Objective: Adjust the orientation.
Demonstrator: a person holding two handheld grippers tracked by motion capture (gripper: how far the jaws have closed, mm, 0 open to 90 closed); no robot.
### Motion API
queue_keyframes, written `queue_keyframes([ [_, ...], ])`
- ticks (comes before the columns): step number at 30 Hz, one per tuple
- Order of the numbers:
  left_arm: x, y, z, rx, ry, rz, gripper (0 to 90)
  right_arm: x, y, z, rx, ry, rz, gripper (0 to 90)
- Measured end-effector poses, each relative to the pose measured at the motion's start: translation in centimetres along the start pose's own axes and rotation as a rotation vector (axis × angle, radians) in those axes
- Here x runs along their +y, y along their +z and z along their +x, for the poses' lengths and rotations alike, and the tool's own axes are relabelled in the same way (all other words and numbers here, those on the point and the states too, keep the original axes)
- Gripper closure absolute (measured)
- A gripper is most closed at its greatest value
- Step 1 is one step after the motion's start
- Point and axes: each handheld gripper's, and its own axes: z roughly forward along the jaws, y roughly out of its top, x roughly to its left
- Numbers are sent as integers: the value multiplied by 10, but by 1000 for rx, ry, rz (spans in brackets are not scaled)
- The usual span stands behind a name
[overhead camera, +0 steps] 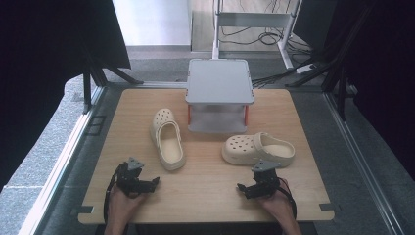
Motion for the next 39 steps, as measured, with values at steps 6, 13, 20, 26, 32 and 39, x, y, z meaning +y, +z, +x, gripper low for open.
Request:
queue_keyframes([
  [6,0,0,-2,12,-13,-2,0,0,0,0,-3,1,-2,29],
  [13,0,0,-1,12,-13,-2,0,-1,-1,0,-15,25,-14,72],
  [20,0,0,-2,12,-13,-2,0,0,-4,1,-16,26,-4,129],
  [26,0,0,-1,12,-13,-2,0,2,-7,-1,7,40,15,130],
  [32,0,0,-1,11,-14,-2,0,6,-14,1,27,36,16,129],
  [39,0,0,-1,11,-13,-2,0,18,-23,7,62,26,-1,131],
])
